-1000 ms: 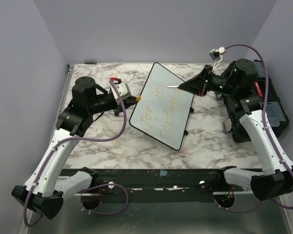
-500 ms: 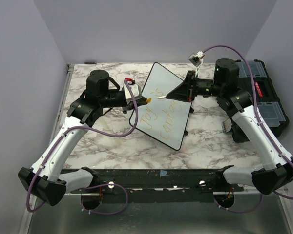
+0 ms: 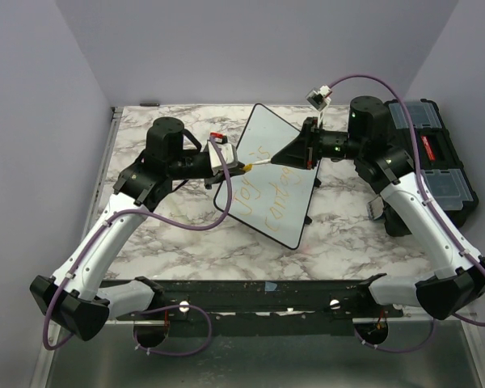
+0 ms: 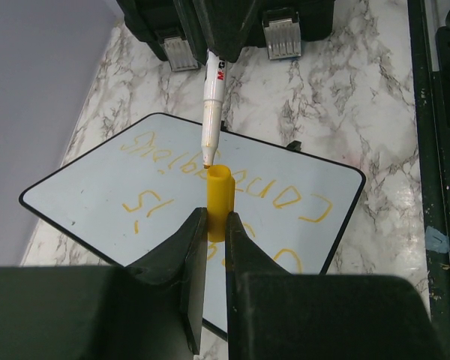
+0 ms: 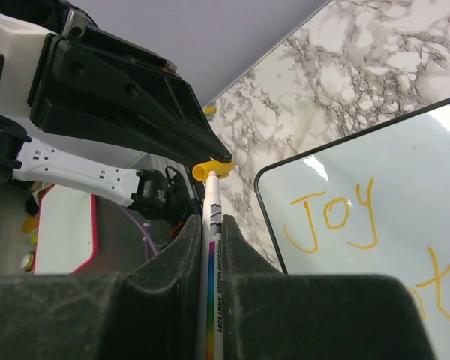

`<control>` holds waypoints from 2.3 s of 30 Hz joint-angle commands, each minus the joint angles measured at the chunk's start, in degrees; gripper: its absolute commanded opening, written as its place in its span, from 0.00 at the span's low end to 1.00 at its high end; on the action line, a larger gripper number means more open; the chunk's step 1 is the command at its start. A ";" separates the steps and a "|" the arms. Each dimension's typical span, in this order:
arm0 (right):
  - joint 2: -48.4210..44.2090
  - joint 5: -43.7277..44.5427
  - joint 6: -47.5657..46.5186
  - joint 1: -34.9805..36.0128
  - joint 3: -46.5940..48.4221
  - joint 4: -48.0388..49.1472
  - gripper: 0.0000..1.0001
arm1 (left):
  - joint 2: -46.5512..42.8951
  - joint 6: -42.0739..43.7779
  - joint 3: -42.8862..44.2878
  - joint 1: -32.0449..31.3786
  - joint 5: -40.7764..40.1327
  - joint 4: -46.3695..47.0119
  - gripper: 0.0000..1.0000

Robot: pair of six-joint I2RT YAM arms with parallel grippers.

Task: Write a sentence on the whiteboard
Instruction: Insert the whiteboard marker without the cap into the pen cap.

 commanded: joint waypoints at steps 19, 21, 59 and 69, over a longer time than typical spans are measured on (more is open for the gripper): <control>-1.34 0.84 -0.59 0.55 0.11 -0.59 0.01 | 1.31 2.56 0.43 -1.96 -5.68 -1.44 0.00; -1.31 0.83 -0.69 0.56 0.03 -0.69 0.01 | 1.38 2.62 0.64 -2.21 -5.92 -1.53 0.00; -0.26 3.74 -2.37 1.79 -2.01 -2.32 0.00 | 1.46 3.51 1.87 -4.21 -9.65 -3.21 0.00; -4.33 2.29 -1.24 1.79 -2.90 1.55 0.01 | 1.31 3.26 1.71 -4.24 -9.84 -3.21 0.00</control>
